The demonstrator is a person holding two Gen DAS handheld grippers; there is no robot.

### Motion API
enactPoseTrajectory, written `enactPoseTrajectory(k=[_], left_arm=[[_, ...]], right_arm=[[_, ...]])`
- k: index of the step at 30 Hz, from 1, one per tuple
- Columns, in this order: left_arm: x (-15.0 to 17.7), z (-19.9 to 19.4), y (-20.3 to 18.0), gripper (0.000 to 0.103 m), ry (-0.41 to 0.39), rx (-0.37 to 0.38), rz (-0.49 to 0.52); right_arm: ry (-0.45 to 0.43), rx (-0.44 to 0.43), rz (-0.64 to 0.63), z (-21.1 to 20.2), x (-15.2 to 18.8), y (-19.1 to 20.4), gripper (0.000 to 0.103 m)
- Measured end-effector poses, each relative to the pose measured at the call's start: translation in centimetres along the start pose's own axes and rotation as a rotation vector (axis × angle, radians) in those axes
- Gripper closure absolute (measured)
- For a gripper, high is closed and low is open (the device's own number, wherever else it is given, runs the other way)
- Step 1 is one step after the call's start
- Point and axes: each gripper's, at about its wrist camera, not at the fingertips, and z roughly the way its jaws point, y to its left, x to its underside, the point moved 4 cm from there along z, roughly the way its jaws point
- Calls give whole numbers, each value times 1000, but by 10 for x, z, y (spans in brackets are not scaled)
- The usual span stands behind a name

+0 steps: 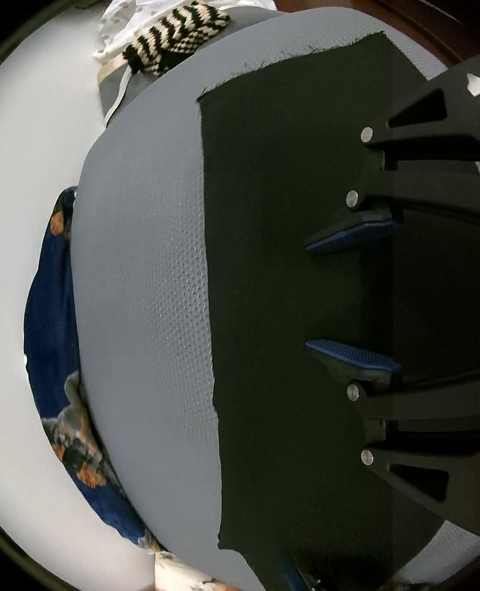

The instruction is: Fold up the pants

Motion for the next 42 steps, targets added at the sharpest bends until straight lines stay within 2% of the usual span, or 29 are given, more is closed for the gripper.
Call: enactPoseTrajectory(k=[11, 17, 20, 29, 33, 37, 42], left_arm=[[0, 5, -3, 24, 7, -32, -12], [1, 8, -5, 23, 15, -54, -15], [1, 10, -6, 23, 16, -62, -33], [-2, 18, -15, 9, 43, -78, -14], [-2, 22, -18, 6, 48, -95, -8], [-2, 24, -19, 5, 51, -98, -8], [-1, 25, -19, 4, 56, -99, -1]], right_arm=[[10, 40, -9, 0, -1, -24, 57], [11, 69, 18, 0, -1, -56, 57], [15, 64, 15, 0, -2, -72, 51], [38, 64, 23, -1, -4, -117, 50], [48, -29, 86, -4, -2, -148, 51], [68, -210, 204, -6, 1, -184, 50], [58, -308, 292, -8, 4, -218, 49]])
